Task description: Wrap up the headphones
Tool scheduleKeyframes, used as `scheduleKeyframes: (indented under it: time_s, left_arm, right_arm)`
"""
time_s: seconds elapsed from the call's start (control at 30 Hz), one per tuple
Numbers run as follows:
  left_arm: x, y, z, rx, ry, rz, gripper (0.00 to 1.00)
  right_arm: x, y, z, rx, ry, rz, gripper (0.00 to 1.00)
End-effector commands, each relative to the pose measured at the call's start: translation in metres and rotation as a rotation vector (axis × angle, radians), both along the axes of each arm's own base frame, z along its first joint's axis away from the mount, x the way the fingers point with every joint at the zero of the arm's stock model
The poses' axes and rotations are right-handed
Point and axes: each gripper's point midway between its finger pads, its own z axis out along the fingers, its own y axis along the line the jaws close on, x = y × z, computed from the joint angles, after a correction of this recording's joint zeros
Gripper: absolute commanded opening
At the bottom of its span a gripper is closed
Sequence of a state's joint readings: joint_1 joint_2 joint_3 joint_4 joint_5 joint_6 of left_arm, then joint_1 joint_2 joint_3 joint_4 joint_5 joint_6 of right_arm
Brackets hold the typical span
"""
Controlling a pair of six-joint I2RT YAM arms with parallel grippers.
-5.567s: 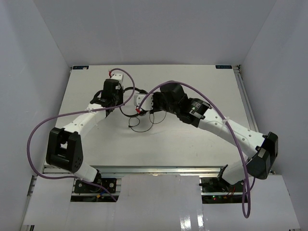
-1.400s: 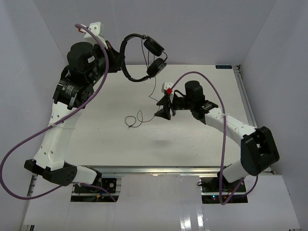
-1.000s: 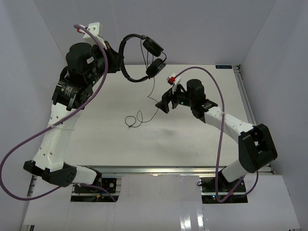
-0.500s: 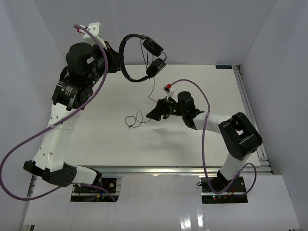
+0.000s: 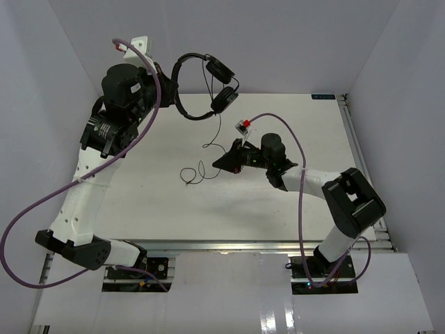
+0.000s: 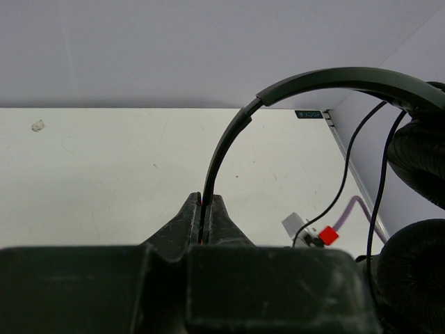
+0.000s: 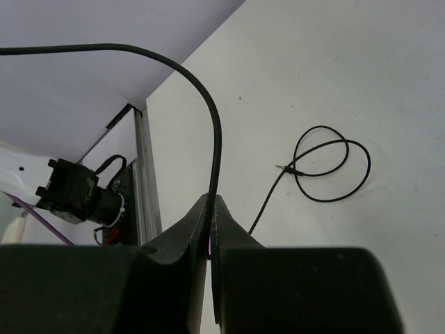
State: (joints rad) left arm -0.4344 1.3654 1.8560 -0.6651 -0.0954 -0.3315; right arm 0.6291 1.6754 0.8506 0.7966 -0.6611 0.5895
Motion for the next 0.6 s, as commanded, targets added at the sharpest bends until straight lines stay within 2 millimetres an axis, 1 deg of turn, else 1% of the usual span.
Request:
scheduleKeyframes:
  time_s: [0.0, 0.07, 0.1, 0.13, 0.17, 0.2, 0.23, 0.27, 0.33, 0.4, 0.43, 0.57]
  left_arm:
    - [0.012, 0.011, 0.011, -0.012, -0.049, 0.051, 0.00]
    - [0.021, 0.017, 0.007, 0.003, -0.046, 0.078, 0.00]
    - [0.025, 0.023, 0.005, 0.008, -0.043, 0.097, 0.00]
    - [0.030, 0.027, 0.002, 0.019, -0.043, 0.113, 0.00]
    - [0.034, 0.029, -0.001, 0.029, -0.041, 0.124, 0.00]
    - [0.038, 0.032, -0.003, 0.039, -0.038, 0.135, 0.00]
    - [0.042, 0.032, -0.007, 0.045, -0.036, 0.139, 0.00]
    - [0.046, 0.032, -0.011, 0.049, -0.034, 0.141, 0.00]
    - [0.054, 0.030, -0.019, 0.058, -0.025, 0.144, 0.00]
    - [0.068, 0.027, -0.037, 0.072, 0.001, 0.151, 0.00]
    - [0.073, 0.026, -0.044, 0.080, 0.013, 0.157, 0.00]
    - [0.097, 0.028, -0.083, 0.152, 0.064, 0.197, 0.00]
  right_arm:
    - [-0.014, -0.022, 0.002, -0.167, -0.280, 0.052, 0.08]
    - [-0.016, -0.034, -0.003, -0.257, -0.372, 0.058, 0.08]
    - [-0.017, -0.039, -0.005, -0.296, -0.416, 0.067, 0.08]
    - [-0.018, -0.047, -0.005, -0.353, -0.487, 0.080, 0.08]
    - [-0.017, -0.051, -0.005, -0.410, -0.566, 0.092, 0.08]
    - [-0.015, -0.055, -0.005, -0.468, -0.647, 0.107, 0.08]
    - [-0.022, -0.053, -0.008, -0.538, -0.690, 0.149, 0.08]
    - [-0.034, -0.051, -0.011, -0.616, -0.716, 0.211, 0.08]
    - [-0.036, -0.056, -0.013, -0.781, -0.815, 0.232, 0.08]
    - [-0.050, -0.050, -0.001, -0.857, -0.967, 0.269, 0.08]
    - [-0.040, -0.058, 0.006, -0.948, -1.028, 0.204, 0.08]
    - [-0.031, -0.065, 0.041, -1.099, -1.249, 0.110, 0.08]
